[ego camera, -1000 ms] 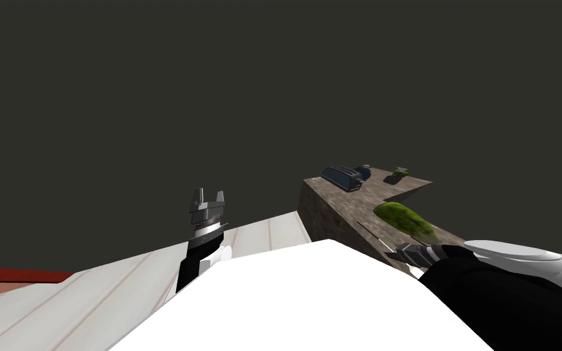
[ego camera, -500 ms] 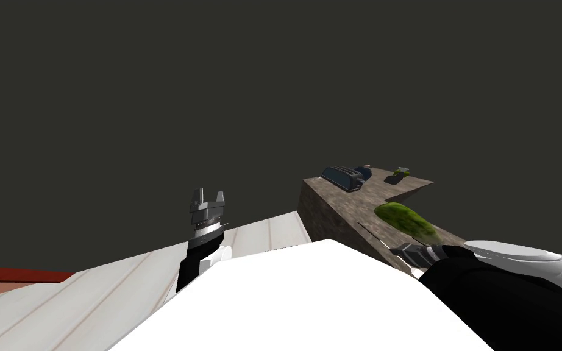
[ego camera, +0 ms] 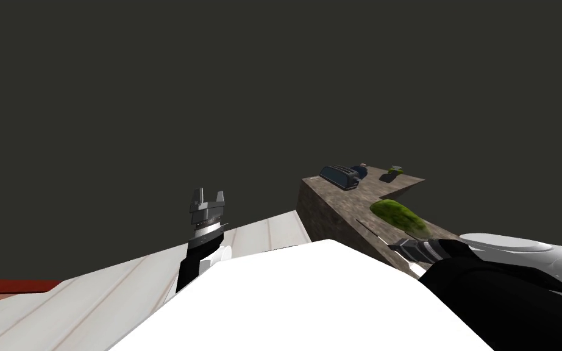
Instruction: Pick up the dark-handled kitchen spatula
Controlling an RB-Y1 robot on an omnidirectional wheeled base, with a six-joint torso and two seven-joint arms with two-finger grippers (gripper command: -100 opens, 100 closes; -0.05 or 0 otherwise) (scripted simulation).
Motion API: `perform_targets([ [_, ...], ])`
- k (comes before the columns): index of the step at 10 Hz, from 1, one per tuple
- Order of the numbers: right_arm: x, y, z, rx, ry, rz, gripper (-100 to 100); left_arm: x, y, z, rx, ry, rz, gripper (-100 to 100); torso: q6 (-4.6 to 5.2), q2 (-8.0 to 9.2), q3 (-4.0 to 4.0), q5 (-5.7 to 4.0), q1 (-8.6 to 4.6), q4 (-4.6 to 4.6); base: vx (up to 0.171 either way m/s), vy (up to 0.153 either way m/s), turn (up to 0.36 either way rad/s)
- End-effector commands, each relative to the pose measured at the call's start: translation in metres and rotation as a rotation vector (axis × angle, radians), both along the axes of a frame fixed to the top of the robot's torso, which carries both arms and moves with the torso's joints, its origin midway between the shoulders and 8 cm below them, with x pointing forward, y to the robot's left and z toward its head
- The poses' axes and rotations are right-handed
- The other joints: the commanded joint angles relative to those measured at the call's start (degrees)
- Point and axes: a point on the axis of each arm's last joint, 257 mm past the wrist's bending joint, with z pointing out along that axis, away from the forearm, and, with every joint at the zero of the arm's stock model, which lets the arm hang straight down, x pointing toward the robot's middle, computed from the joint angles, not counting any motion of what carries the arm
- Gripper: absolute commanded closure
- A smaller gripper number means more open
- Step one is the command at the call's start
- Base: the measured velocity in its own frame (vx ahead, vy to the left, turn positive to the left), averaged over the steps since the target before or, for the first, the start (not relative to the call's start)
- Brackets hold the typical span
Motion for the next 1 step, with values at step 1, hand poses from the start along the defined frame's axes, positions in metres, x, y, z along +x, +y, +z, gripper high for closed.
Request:
perform_targets([
  [1, 0.0000, 0.0000, 0.0000, 0.000, 0.000, 0.000, 0, 0.0000, 0.0000, 0.0000, 0.000, 0.000, 0.000, 0, 0.00, 0.00, 0.00, 0.00, 0.00, 0.00, 0.000, 0.000, 0.000],
])
